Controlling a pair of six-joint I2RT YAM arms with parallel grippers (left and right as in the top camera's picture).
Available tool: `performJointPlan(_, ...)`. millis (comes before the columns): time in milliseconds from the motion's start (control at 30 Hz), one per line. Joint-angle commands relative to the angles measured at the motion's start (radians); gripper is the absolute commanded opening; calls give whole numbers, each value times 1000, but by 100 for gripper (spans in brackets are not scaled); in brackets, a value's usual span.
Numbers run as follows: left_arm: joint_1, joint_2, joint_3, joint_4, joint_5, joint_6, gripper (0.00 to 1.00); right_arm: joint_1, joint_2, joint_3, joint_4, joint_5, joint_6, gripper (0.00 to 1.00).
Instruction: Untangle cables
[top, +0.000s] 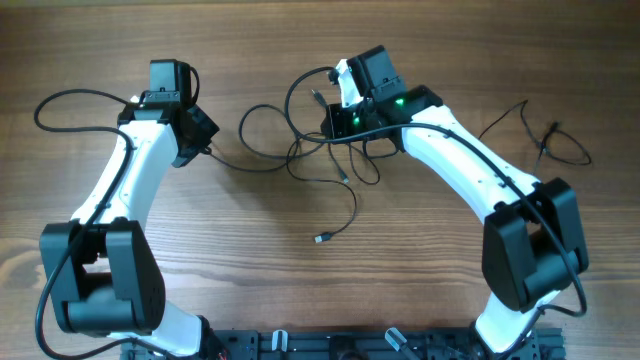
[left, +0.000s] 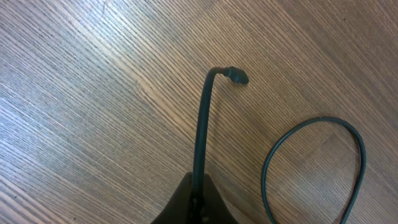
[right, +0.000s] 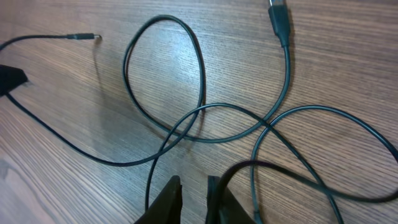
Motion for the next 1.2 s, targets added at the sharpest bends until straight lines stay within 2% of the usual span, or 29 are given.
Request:
performJointPlan(0, -5, -7, -6, 5, -13, -14, 4, -4, 30, 0, 5, -27, 8, 17)
performJointPlan(167, -5, -7, -6, 5, -13, -13, 4, -2, 30, -4, 2, -28, 8, 24)
performJointPlan(200, -5, -7, -6, 5, -13, -13, 4, -2, 30, -4, 1, -28, 8, 29)
performJointPlan(333, -5, -7, -6, 5, -13, -13, 4, -2, 30, -4, -23, -28, 12, 79)
performJointPlan(367, -5, -7, -6, 5, -13, -13, 4, -2, 30, -4, -38, -28, 25, 85)
performJointPlan(500, -5, -7, -6, 5, -13, -13, 4, -2, 30, -16, -58, -27, 26, 99)
performJointPlan(767, -5, -7, -6, 5, -13, -13, 5, 7, 30, -109, -61, -29, 105, 100)
performJointPlan(1000, -5, -7, -6, 5, -14, -13, 5, 87, 30, -164, -3, -28, 104, 99)
performJointPlan(1167, -5, -7, -6, 5, -15, -13, 5, 150, 30, -170, 52, -28, 104, 93)
